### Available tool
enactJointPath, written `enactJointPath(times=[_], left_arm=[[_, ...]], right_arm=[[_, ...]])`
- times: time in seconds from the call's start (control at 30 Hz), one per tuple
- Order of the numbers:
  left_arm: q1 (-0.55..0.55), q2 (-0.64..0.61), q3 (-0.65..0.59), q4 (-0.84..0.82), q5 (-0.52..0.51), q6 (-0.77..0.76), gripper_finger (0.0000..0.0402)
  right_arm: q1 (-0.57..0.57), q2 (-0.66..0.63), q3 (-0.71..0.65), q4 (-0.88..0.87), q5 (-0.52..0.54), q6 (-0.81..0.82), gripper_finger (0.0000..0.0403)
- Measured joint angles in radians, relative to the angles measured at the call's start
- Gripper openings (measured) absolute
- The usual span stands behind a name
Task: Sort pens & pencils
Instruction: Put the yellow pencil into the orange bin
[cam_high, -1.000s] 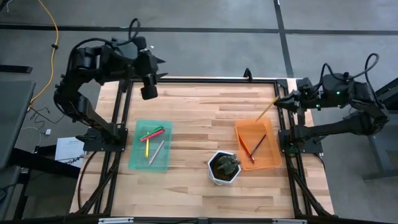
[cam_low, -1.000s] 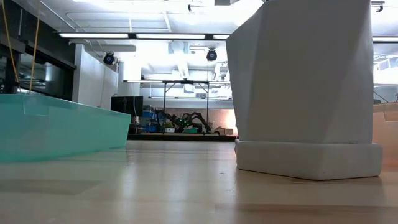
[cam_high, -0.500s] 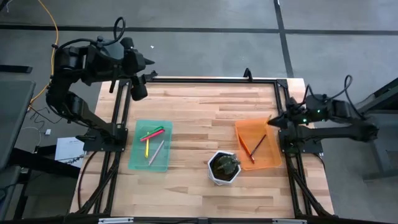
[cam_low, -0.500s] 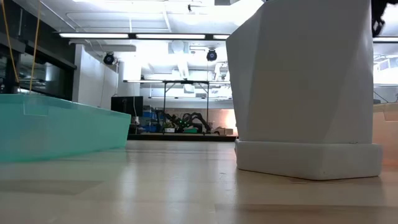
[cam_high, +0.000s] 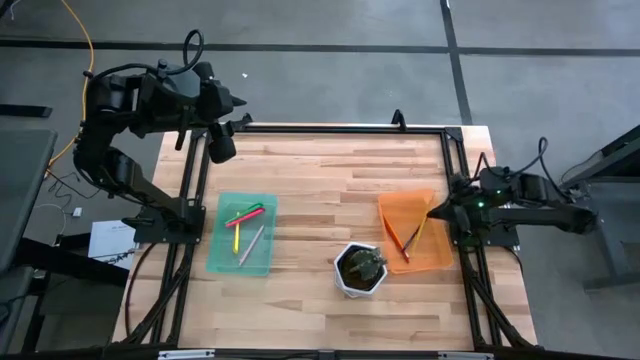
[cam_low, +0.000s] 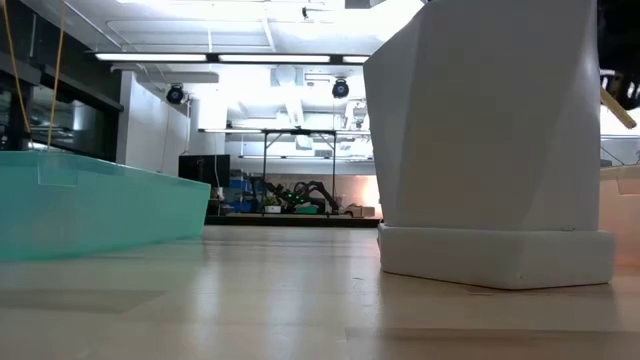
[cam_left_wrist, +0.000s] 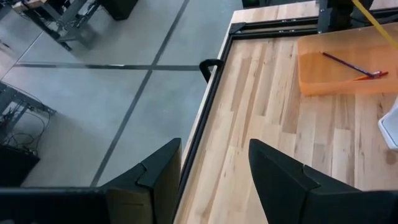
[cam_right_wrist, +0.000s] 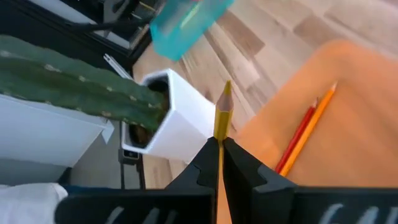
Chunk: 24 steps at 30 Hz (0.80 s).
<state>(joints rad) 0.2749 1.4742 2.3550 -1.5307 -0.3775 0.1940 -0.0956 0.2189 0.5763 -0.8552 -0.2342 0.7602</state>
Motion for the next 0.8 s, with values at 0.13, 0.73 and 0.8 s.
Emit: enactJointPath(times=[0.13,0.73,0.8], left_arm=[[0.000,0.000,0.000,0.000,0.000,0.000,0.0175],[0.000,0.000,0.000,-0.019,-0.001,0.010,0.0175],[0.000,0.000,0.000,-0.021,-0.001,0.010,0.0175]], right_arm=[[0.000,-0.018,-0.046,0.000,-0.025,0.030,0.0000],[0.000,-0.016,-0.070,-0.046,-0.023,0.157,0.0000],[0.000,-0.015,-0.070,-0.046,0.002,0.188,0.0000]])
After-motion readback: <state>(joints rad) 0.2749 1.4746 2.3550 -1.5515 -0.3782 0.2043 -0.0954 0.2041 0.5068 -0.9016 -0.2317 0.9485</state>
